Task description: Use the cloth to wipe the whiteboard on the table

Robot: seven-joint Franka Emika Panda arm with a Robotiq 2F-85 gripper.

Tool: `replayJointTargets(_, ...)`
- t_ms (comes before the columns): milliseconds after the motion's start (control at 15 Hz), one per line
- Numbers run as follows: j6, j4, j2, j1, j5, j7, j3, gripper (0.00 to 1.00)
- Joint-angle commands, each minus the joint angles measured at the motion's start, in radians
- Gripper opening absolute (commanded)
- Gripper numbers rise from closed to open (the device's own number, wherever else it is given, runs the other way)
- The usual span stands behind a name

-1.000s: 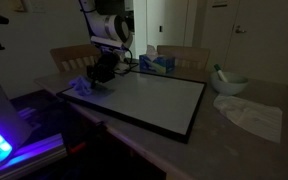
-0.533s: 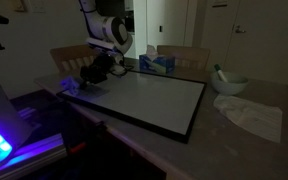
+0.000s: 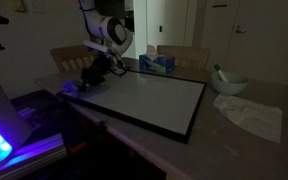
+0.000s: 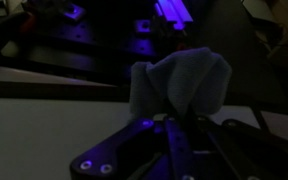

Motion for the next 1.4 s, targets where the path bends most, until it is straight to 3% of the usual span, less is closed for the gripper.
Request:
replayJointTargets(0, 0.161, -0.064, -0.044, 0.014, 0.002, 0.02, 0.001, 0.02)
replayJointTargets(933, 0.362, -0.042, -0.051, 0.02, -0.016, -0.023, 0.02, 0.02)
replayJointTargets(1333, 0.384, 0.013, -0.011, 0.034, -0.065, -0.054, 0.018, 0.02)
